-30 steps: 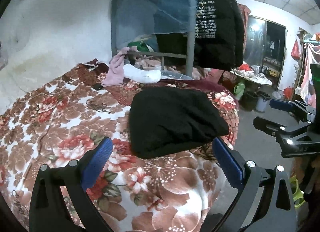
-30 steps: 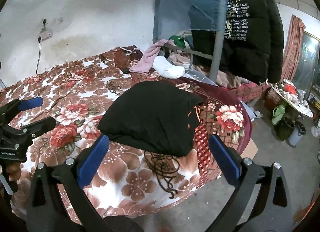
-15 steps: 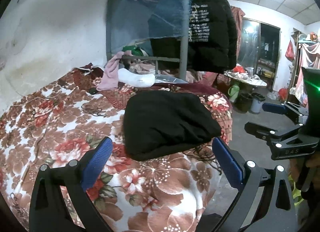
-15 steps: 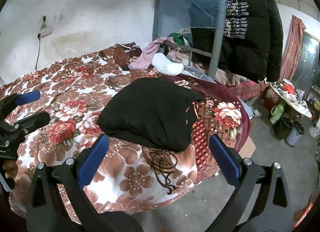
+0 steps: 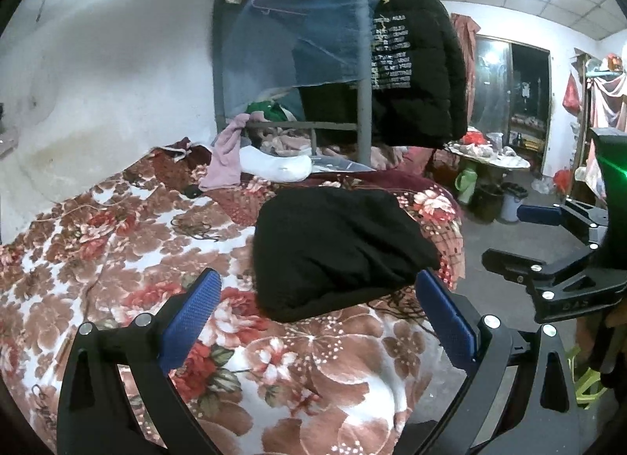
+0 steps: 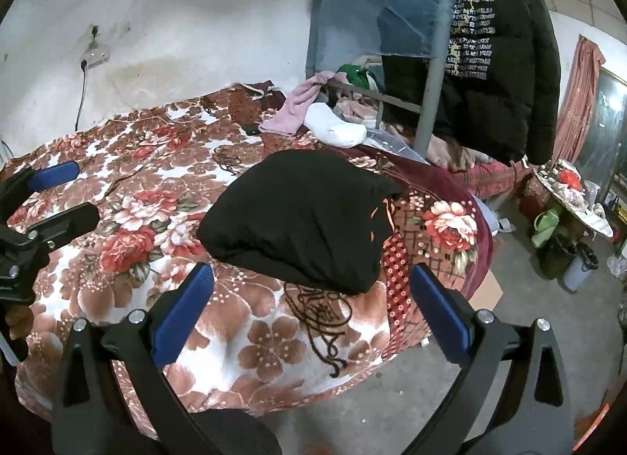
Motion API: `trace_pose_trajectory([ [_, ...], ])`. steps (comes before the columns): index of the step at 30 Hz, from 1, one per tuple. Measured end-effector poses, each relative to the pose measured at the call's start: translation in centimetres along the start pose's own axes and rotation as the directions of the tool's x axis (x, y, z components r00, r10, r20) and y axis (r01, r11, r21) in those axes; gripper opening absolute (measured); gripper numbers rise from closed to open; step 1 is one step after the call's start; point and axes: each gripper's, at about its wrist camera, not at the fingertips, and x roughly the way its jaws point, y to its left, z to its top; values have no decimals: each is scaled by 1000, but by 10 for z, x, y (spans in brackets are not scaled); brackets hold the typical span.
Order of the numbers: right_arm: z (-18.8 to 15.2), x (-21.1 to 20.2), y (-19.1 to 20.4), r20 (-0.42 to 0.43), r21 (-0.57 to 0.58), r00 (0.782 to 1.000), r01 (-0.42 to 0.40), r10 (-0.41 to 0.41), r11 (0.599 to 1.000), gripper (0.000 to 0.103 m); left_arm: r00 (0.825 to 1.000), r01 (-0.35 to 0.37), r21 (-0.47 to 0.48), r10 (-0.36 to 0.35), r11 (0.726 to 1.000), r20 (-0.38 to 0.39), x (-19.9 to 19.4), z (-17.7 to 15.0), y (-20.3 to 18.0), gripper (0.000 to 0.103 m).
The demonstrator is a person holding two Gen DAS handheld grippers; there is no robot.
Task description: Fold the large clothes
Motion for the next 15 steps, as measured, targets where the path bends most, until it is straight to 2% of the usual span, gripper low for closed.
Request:
trace_pose_trajectory([
  [7,0,-1,0,-5,-2,1000,-1,1,1000,98,999,2,-19,-2,1000,37,-7,2,2,98],
  [15,-3,-2,-4,-14,11,1000,0,0,1000,98,999,35,-34,-34,999,30,-7,4,3,98],
])
